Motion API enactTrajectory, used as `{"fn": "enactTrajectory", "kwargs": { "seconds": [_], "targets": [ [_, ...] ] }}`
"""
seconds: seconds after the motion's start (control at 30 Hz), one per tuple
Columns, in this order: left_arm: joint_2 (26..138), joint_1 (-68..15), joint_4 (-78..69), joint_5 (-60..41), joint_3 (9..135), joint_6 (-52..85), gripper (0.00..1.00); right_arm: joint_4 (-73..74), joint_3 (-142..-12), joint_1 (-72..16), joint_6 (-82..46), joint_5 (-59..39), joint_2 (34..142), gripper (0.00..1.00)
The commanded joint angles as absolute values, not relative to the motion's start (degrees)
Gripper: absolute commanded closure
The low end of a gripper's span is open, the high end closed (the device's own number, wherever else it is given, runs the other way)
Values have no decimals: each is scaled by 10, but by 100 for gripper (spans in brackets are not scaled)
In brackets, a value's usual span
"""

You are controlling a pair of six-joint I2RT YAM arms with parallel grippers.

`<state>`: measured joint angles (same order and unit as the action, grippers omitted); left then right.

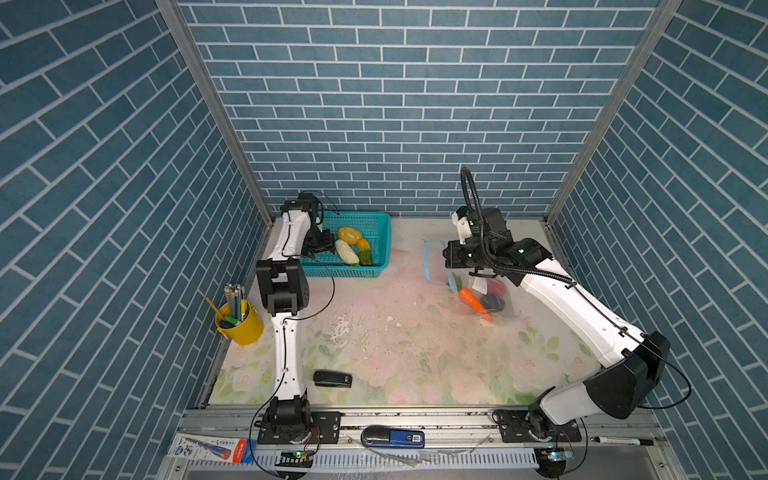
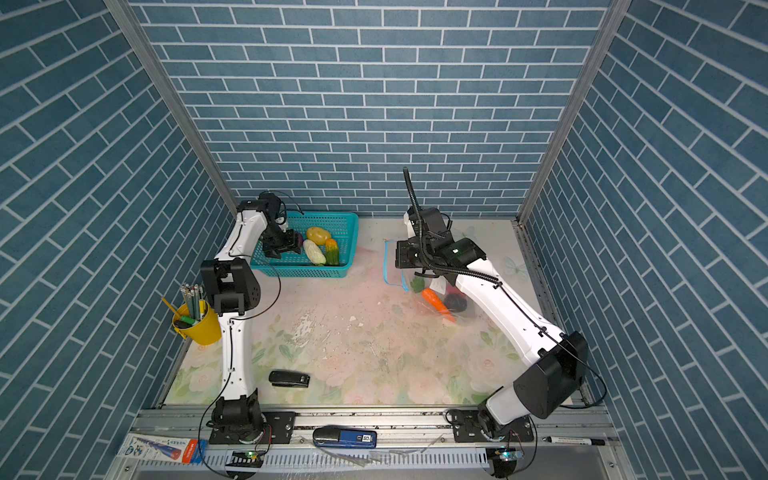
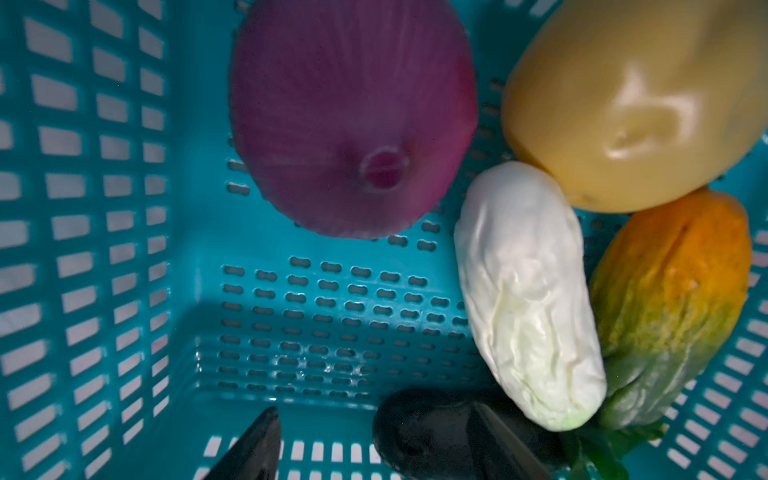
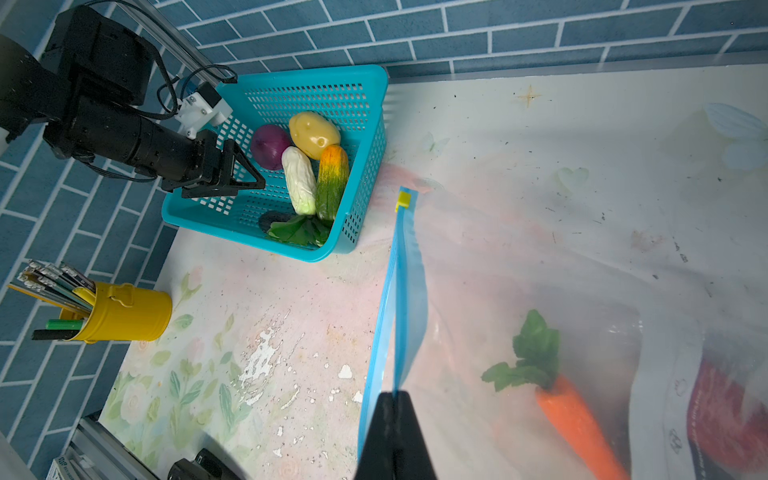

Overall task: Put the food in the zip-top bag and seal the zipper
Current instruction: 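Lift the purple onion out of the teal basket with the left gripper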

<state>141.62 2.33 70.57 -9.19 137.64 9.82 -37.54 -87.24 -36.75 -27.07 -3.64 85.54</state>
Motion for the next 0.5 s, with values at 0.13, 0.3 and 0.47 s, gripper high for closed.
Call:
{"fn": "enactTrajectory", "kwargs": {
  "seconds": [0.13, 0.3, 0.47],
  "targets": [
    [1400, 25, 621, -82, 1363, 106, 20, -379, -866, -371, -272, -28, 850, 100],
    [1396, 25, 556, -52, 1333, 133, 19, -380, -868, -371, -277, -29, 852, 100],
    [1410, 25, 530, -34, 1334, 154, 20, -384, -869, -371, -279, -24, 852, 100]
  ]
}}
